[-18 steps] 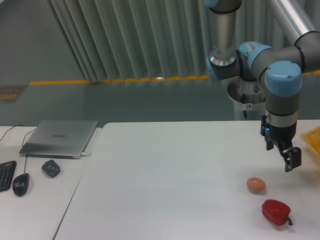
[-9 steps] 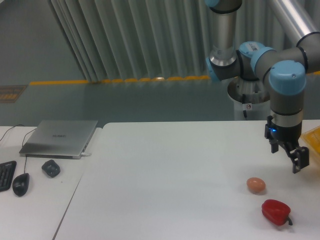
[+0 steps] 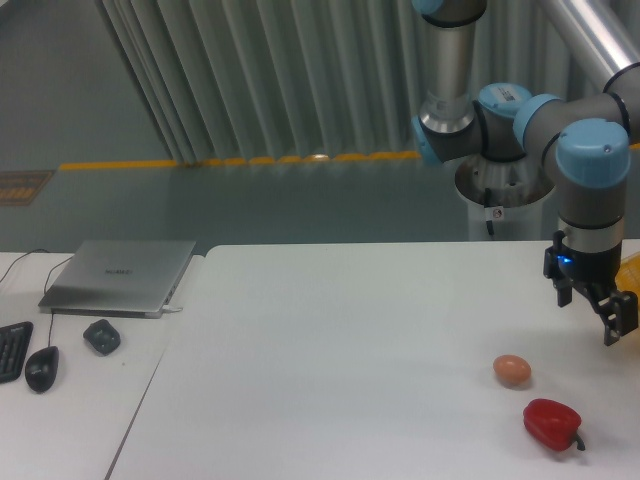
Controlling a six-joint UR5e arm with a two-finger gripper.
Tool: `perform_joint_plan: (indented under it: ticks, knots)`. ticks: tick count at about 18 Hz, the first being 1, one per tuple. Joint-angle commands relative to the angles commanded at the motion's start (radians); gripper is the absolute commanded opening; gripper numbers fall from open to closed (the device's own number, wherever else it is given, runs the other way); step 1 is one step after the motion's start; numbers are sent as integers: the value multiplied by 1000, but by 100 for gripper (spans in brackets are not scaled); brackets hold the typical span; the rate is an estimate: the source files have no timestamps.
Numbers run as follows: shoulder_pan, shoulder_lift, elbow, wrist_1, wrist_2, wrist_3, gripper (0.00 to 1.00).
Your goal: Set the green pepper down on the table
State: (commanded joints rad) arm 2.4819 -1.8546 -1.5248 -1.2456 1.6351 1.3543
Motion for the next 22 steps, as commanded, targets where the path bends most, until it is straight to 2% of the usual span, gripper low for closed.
perform_joint_plan:
  ticks: [4,6,9,12,15,22]
  knots:
    - [8,8,-8,-11,130,184,100]
    - [26,20,-12,-44,163,184,100]
    - [119,34,-11,-60,140,67,100]
    - [166,29,-12,-58,100,7,100]
    - [183,17,-5,-58,39,-235,100]
    - [245,-3,-8,-61,61,-251,100]
